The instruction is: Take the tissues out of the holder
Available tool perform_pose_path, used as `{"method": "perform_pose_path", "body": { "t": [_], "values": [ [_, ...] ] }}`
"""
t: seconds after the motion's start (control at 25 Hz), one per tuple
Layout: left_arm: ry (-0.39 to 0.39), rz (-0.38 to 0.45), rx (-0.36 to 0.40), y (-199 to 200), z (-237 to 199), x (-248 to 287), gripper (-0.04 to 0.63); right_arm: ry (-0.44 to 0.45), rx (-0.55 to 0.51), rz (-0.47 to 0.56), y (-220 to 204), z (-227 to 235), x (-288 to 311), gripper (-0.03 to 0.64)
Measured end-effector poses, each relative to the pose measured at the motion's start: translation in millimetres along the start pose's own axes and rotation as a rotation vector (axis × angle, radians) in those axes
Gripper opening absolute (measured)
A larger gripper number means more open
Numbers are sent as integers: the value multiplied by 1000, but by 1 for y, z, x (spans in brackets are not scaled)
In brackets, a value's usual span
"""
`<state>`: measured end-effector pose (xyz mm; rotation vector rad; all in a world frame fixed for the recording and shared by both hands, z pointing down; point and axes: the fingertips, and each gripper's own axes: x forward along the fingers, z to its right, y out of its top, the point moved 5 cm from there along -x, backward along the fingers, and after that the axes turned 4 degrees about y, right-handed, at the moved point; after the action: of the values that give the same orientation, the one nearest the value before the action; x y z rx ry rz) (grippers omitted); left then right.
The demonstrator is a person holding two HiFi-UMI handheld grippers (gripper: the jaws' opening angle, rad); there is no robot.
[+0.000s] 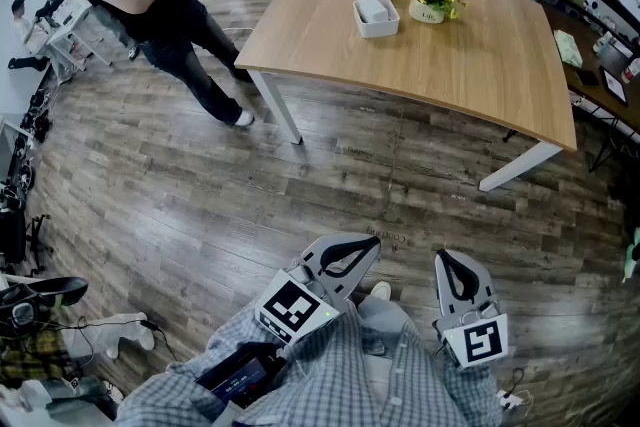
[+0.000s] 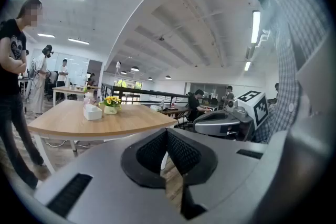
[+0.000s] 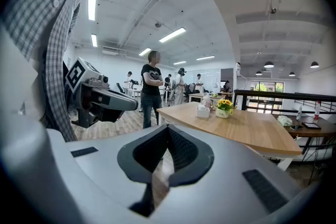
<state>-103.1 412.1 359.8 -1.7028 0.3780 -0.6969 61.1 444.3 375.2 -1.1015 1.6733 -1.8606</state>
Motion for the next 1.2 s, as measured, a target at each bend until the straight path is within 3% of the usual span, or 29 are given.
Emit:
{"method": "perform_pose_path", "body": {
  "t": [0.12,0.28,0.72,0.88,1.2],
  "values": [
    [-20,-5,12,4,17,9,5,-10,15,41,4,5,-15,11],
    [-39,-10,47,5,30,21,5,-25,10,13,-8,21,-27,11],
    [32,-8,42,9,33,35,6,-5,6,18,-14,48,-22,11],
    [65,0,24,10,35,37,5,2,31,71,-8,51,-21,11],
    [63,-3,19,4,42,49,6,12,12,56,-16,61,-25,12]
  ]
}}
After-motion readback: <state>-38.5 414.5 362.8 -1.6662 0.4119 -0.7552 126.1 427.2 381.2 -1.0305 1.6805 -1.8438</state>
